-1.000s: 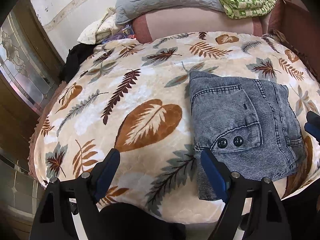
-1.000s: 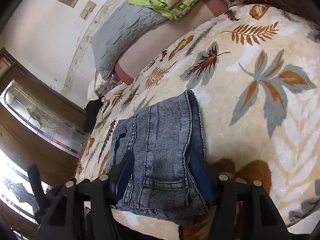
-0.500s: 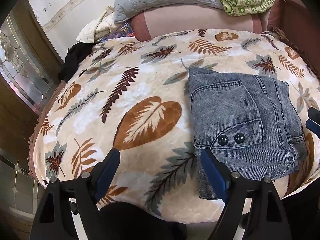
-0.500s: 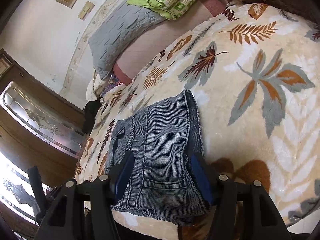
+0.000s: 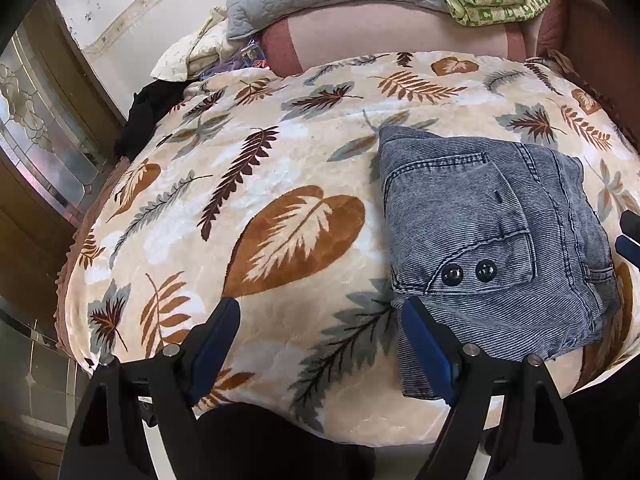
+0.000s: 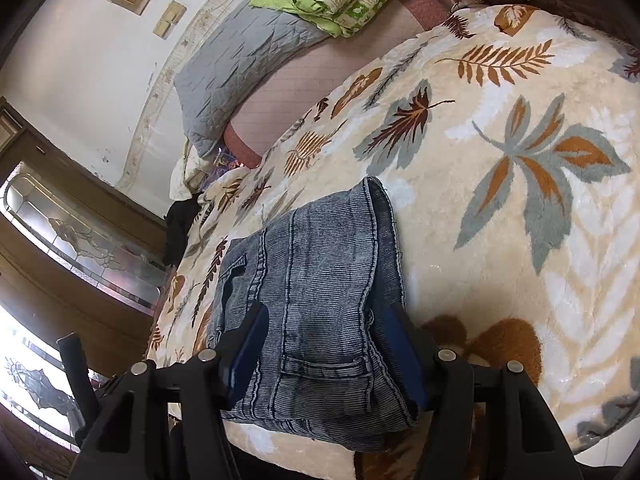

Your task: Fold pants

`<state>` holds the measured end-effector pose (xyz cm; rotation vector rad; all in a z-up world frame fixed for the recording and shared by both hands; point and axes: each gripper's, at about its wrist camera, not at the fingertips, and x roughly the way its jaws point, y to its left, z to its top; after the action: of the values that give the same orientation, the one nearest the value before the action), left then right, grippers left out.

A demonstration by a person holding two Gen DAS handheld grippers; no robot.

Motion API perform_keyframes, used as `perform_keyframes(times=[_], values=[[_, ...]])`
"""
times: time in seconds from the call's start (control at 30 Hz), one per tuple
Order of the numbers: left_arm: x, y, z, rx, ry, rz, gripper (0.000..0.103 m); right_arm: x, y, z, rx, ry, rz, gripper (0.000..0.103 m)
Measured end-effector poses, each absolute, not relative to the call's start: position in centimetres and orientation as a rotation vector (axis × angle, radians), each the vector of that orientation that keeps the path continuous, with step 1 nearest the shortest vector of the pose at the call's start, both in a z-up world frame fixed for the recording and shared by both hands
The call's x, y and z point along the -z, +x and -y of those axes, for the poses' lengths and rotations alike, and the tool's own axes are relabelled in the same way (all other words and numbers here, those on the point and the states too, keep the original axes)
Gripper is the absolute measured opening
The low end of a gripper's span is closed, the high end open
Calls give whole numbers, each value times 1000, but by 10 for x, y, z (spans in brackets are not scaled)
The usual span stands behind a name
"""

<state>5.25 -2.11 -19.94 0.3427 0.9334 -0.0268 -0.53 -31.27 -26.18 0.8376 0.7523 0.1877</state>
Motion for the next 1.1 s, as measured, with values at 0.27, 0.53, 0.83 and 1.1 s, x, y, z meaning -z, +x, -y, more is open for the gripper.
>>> perform_keyframes(times=[0.27,0.53,0.83,1.1], values=[[201,55,19,17,337,-938,83,259,-6,307,-156,791,-755,65],[199,55,20,14,343,-928,83,239,-9,282,-53,561,-721,67],[197,55,20,9,339,-922,83,228,-11,245,-40,326,-702,68],[197,56,20,3,339,-923,83,227,-12,238,-39,296,-697,68]])
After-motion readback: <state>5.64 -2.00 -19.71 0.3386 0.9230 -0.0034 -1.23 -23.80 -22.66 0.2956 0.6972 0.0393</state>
